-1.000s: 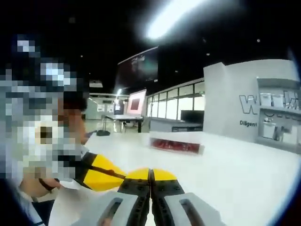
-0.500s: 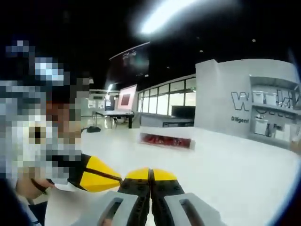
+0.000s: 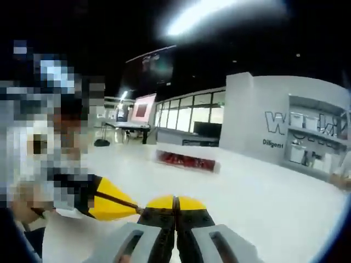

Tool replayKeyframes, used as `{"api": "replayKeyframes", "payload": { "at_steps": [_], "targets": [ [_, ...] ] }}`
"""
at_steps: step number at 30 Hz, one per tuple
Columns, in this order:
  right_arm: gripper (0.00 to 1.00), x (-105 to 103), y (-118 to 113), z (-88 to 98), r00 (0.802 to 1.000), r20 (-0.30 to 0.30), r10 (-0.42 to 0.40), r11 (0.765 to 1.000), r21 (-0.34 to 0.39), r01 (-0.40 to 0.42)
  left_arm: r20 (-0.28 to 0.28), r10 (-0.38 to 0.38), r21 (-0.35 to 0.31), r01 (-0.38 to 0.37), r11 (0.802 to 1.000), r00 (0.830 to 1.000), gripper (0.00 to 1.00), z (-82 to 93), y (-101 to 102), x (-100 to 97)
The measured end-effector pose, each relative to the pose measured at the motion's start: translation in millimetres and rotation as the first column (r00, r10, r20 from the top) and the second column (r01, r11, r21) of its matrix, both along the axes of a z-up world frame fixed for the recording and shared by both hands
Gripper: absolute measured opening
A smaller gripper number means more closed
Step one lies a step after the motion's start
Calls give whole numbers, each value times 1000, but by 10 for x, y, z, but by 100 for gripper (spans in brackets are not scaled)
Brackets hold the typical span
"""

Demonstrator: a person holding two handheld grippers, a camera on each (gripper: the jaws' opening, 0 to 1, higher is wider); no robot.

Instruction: Tear open the coffee pouch, take out the coffee, and pour the coffee from the pouch into the cup

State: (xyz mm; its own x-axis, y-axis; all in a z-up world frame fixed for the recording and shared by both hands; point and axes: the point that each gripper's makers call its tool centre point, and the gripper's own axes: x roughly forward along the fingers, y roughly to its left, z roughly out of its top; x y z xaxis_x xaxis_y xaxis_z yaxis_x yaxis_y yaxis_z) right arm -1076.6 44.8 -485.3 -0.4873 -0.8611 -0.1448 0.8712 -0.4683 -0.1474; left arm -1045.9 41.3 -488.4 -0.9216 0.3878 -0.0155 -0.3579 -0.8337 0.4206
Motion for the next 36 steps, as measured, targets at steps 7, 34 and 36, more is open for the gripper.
{"api": "replayKeyframes", "payload": {
  "at_steps": [7,34,36],
  "targets": [
    [0,-274,252,83,996,25,-81,994,-74,83,-1,-2,31,2,1000,1000,1,15,-38,19],
    [2,-167,124,-37,968,196,156,977,-173,-123,104,-32,295,-1,956,994,3,4,-236,-13],
    [2,-158,123,-20,961,220,165,974,-192,-123,125,-53,290,15,957,991,3,-35,-195,-12]
  ]
}}
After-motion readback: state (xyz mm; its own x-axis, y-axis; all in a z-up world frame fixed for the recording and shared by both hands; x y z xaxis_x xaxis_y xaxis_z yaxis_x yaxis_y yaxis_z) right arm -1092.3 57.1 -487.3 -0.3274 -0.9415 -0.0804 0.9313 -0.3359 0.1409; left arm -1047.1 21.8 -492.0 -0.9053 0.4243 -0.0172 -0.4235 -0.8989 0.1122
